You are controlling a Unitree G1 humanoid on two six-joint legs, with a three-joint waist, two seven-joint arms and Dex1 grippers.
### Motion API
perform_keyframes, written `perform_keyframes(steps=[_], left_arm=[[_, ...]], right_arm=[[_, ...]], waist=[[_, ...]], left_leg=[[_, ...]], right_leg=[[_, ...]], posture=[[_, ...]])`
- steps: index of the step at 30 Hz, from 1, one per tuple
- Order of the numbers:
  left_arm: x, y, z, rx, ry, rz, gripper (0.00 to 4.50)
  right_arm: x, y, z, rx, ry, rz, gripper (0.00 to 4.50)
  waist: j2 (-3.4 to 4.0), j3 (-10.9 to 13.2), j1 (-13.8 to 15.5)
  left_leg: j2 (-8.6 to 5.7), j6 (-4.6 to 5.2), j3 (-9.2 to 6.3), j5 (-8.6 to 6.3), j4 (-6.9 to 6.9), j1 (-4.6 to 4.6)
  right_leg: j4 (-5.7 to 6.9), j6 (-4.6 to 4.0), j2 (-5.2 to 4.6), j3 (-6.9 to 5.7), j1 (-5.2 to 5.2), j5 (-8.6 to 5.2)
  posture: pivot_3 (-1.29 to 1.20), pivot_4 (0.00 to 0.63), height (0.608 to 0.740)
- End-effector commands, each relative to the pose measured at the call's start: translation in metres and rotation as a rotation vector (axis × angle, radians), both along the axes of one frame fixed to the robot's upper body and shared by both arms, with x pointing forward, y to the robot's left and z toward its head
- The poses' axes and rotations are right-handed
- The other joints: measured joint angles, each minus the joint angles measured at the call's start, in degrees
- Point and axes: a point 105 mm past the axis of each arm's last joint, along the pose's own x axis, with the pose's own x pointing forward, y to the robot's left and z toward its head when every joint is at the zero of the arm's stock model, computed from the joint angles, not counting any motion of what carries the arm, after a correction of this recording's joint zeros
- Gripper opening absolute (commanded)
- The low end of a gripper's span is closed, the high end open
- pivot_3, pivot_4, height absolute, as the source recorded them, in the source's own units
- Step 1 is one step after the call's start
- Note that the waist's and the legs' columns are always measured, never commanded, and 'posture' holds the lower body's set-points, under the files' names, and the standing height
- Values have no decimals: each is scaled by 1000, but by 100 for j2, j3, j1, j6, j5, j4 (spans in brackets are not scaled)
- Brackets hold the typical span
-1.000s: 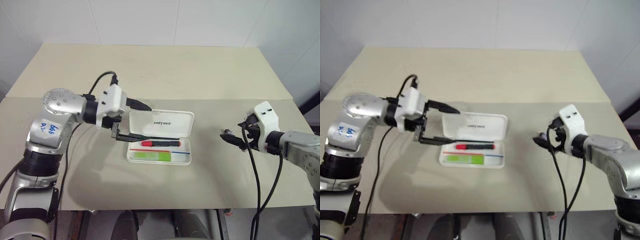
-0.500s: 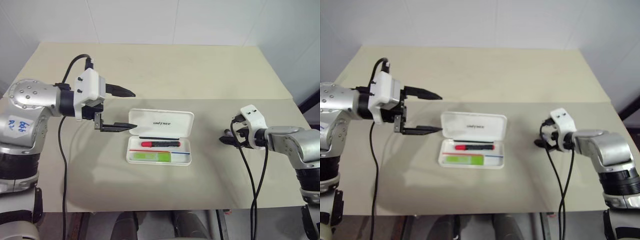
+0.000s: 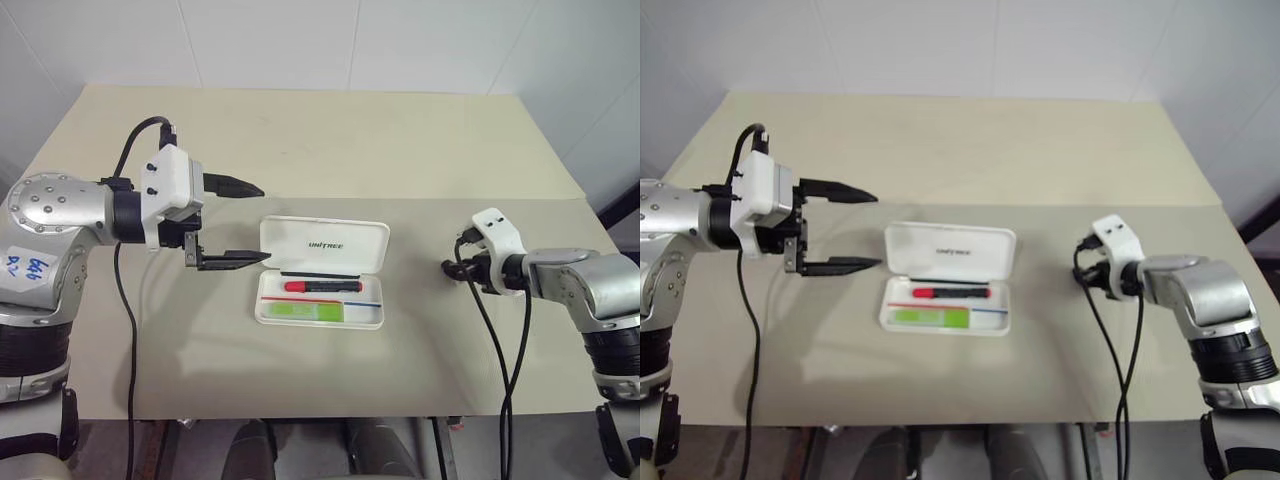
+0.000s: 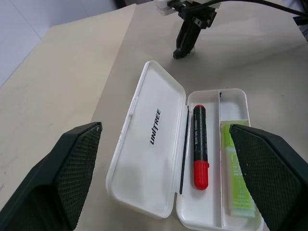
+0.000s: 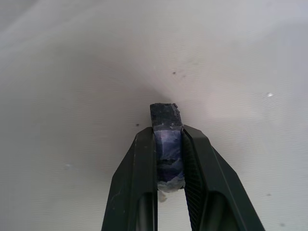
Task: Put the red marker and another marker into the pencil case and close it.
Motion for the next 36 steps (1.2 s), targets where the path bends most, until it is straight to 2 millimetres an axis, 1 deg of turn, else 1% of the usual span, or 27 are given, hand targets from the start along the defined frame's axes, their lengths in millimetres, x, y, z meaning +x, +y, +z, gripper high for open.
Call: perform_keyframes(steps=[1, 4, 6, 8, 9, 12, 17, 22, 26, 31, 36], left_arm=[[-2, -3, 3, 1, -33, -23, 4500], [-1, -3, 0, 0, -19, -27, 4500], [0, 0, -6, -2, 5, -22, 4500], [1, 2, -9, -10, 24, -18, 4500], [1, 2, -11, -13, 31, -16, 4500], [1, 4, -14, -20, 48, -13, 4500], [1, 10, -25, -22, 73, 13, 4500], [-2, 17, -39, -25, 117, 49, 4500], [-6, 23, -53, -10, 144, 74, 4500], [-9, 22, -54, -12, 150, 77, 4500], [-12, 22, -54, -11, 154, 86, 4500]], right_arm=[[-4, 9, 34, -24, -133, 179, 367], [-22, 26, 45, -9, -148, 386, 367], [-45, 45, 50, -7, -141, 593, 367], [-60, 59, 50, -8, -138, 733, 367], [-65, 65, 49, -14, -145, 783, 367], [-72, 76, 47, -13, -149, 861, 367], [-75, 100, 41, -6, -161, 943, 367], [-74, 107, 35, -27, -156, 978, 367], [-70, 127, 30, -10, -167, 1010, 367], [-74, 140, 21, 1, -142, 1049, 367], [-72, 151, 15, 7, -126, 1064, 367]], waist=[[4, 2, 7], [4, 2, 10], [6, 3, 4], [8, 5, -4], [8, 5, -6], [8, 5, 9], [8, 5, 2], [9, 6, 8], [9, 6, -11], [9, 6, 18], [9, 6, 14]], left_leg=[[0, 0, -1, 0, -3, 0], [1, -1, -5, -5, -12, 0], [2, 0, -5, -11, -13, 0], [2, 1, -4, -16, -13, 1], [3, 1, -4, -17, -12, 1], [3, 0, -4, -18, -4, 0], [2, 0, -4, -18, 5, 4], [3, 0, -3, -18, 2, 4], [4, 0, -3, -18, -2, 5], [4, 0, -4, -18, -1, 2], [3, 0, -4, -18, 0, 3]], right_leg=[[0, 0, 0, 0, -2, -1], [0, 0, 3, -4, -2, -7], [0, 2, 3, -5, -2, -14], [0, 4, 3, -4, -2, -21], [0, 4, 3, -4, -2, -21], [1, 5, 1, -4, 0, -21], [2, 5, -2, -4, 7, -20], [4, 2, -2, -4, 4, -21], [5, -1, -2, -5, 1, -23], [7, -3, -2, -6, -1, -24], [6, -3, -5, -7, 1, -24]], posture=[[0, 150, 740], [0, 150, 740], [0, 150, 740], [0, 150, 740], [0, 150, 740], [0, 150, 740], [0, 150, 740], [0, 150, 740], [0, 150, 740], [0, 150, 740], [0, 150, 740]])
